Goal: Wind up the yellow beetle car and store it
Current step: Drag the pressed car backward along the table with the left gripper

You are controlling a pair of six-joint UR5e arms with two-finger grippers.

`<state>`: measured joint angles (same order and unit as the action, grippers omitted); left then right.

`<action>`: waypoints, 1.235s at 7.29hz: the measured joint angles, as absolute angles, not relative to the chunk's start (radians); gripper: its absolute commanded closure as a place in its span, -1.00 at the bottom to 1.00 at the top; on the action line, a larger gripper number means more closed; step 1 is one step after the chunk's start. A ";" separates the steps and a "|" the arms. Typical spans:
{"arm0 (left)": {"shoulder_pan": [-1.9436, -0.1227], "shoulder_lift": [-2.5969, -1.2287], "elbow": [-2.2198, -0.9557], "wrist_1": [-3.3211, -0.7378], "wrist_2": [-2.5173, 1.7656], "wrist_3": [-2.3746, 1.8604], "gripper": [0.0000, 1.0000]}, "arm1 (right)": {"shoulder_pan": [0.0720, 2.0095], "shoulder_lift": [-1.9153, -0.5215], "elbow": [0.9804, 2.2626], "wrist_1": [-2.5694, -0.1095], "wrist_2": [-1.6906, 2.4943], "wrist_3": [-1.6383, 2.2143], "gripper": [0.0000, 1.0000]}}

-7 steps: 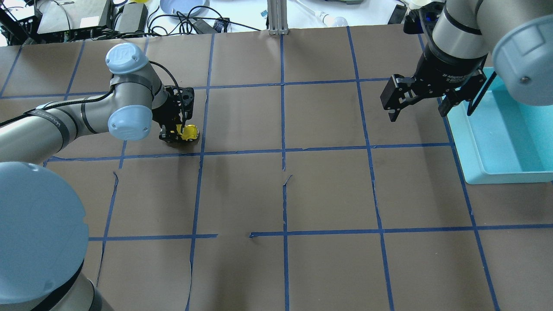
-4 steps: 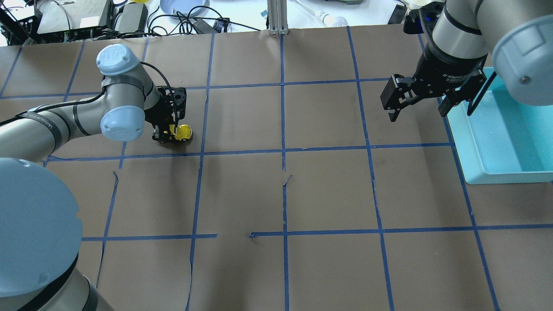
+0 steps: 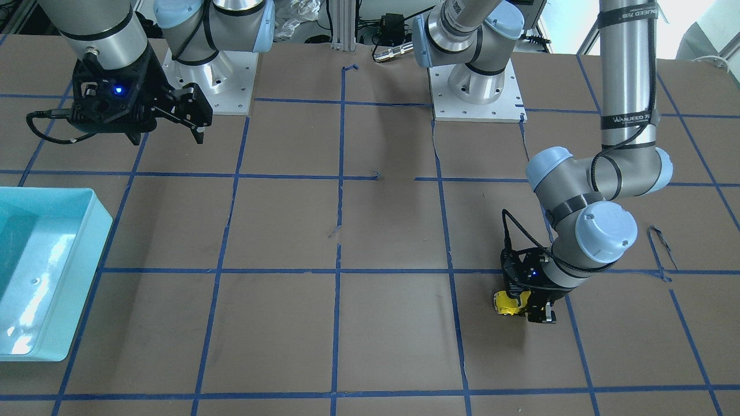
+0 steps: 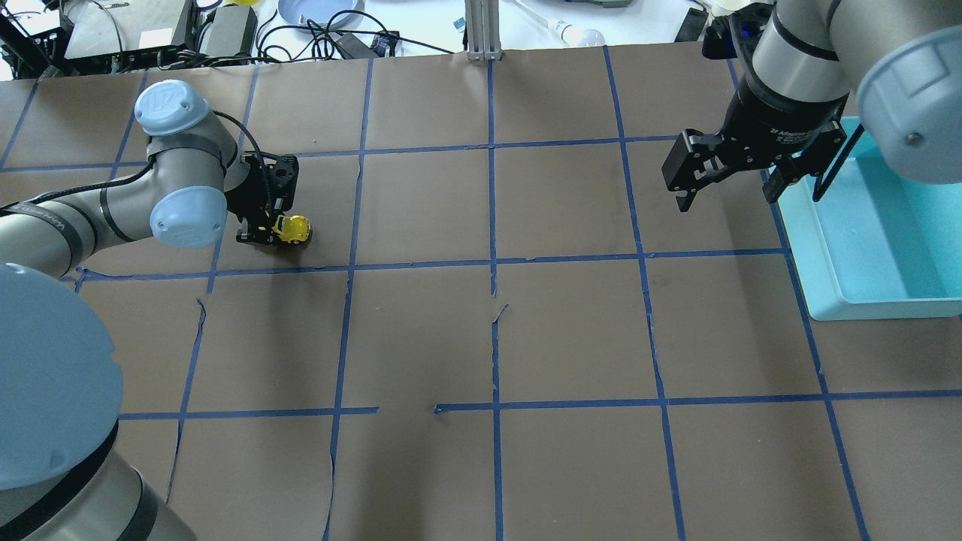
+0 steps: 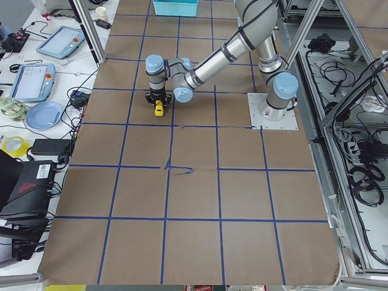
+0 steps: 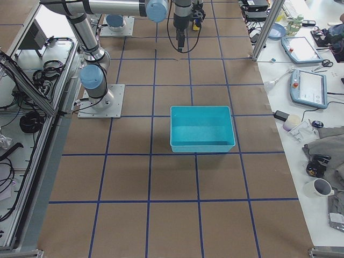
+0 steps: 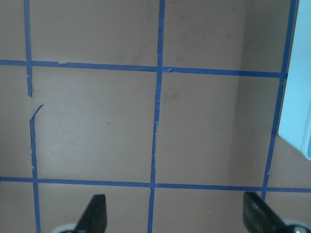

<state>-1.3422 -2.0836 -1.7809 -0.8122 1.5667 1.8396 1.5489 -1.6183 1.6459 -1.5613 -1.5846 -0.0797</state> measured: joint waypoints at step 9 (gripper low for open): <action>-1.198 -2.086 -1.787 -0.806 1.566 1.996 0.66 | 1.549 -1.618 1.647 -1.560 -1.585 -0.080 -1.00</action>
